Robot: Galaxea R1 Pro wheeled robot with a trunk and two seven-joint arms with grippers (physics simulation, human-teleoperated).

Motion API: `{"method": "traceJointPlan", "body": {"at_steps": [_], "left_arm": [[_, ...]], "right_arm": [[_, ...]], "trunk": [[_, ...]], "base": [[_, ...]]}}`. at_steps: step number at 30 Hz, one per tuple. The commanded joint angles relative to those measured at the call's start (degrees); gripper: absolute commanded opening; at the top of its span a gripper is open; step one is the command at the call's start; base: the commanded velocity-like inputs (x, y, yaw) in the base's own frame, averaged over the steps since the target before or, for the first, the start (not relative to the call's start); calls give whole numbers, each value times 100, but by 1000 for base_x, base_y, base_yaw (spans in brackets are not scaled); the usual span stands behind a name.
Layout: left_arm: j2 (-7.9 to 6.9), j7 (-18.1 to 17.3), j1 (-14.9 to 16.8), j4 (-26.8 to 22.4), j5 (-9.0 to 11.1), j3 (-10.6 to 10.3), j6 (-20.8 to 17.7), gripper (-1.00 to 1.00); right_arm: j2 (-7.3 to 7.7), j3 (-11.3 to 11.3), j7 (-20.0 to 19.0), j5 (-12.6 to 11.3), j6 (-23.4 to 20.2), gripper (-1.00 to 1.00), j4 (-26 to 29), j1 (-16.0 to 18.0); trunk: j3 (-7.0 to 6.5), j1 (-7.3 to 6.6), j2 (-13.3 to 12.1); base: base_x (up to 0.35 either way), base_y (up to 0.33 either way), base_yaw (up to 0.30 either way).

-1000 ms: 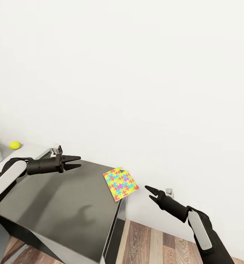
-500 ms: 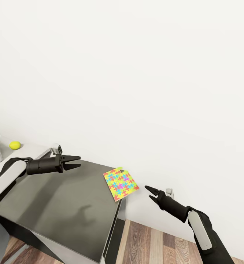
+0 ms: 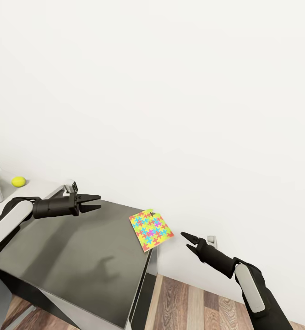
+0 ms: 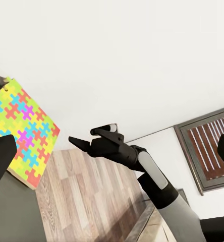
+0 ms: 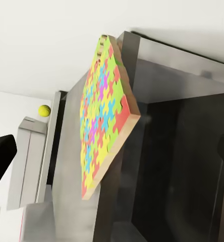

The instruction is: Put all the toys in the child's room - the three board games (two on the bed and one on the table), the two jigsaw puzzles on the table, and the tennis ball on the table - inside the toy box on the table in the child's room.

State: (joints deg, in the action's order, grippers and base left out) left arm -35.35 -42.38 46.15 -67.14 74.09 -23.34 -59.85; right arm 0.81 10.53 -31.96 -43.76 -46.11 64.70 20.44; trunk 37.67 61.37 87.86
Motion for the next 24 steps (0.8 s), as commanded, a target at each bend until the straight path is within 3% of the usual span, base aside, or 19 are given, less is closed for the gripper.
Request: {"method": "traceJointPlan", "body": {"at_steps": [1, 15, 24], "left_arm": [[-2, -25, 8, 5, 0, -16, -15, 100], [12, -26, 8, 2, -8, -16, -15, 100], [18, -25, 8, 5, -13, -14, -15, 100]], "right_arm": [[-2, 10, -12, -5, -38, 100, 1, 4], [-3, 2, -12, -4, -38, 100, 8, 4], [-2, 2, -12, -5, -37, 100, 8, 4]], "trunk": [[5, 0, 3], [5, 0, 3], [1, 0, 3]], "base": [[0, 0, 0], [0, -40, 11], [0, -42, 181]]}}
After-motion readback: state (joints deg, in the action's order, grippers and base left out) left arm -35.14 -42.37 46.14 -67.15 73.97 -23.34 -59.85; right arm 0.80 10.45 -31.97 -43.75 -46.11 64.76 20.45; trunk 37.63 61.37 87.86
